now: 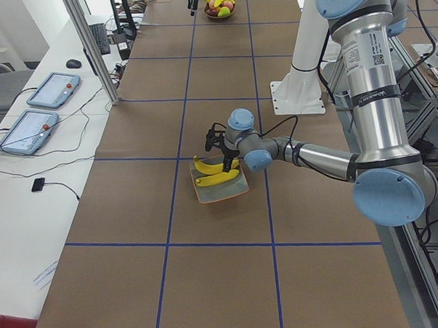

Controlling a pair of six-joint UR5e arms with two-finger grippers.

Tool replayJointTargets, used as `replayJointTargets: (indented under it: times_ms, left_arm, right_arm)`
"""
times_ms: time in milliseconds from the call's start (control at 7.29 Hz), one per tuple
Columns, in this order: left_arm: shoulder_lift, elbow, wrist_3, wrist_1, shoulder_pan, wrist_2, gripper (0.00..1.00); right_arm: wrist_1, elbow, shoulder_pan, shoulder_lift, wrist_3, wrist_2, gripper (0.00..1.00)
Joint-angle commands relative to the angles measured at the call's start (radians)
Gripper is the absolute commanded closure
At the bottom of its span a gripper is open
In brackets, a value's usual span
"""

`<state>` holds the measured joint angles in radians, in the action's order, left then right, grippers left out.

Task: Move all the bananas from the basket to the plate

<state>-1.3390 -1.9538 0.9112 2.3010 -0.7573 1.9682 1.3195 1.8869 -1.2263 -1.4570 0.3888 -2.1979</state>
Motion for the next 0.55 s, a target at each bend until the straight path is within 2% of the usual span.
replayJointTargets:
  times_ms: [0, 275, 412]
  left_arm:
    - [-0.005, -0.019, -0.041, -0.006, -0.007, -0.017, 0.0]
    - [-0.023, -0.094, -0.046, -0.005, -0.048, 0.065, 0.0]
    - [-0.035, -0.102, -0.045, -0.003, -0.05, 0.078, 0.0]
  right_arm:
    - [0.004, -0.078, -0.173, -0.071, -0.292, -0.095, 0.0]
    - [-0.002, -0.178, -0.295, -0.123, -0.544, -0.132, 0.0]
    - [-0.006, -0.239, -0.358, -0.152, -0.671, -0.182, 0.0]
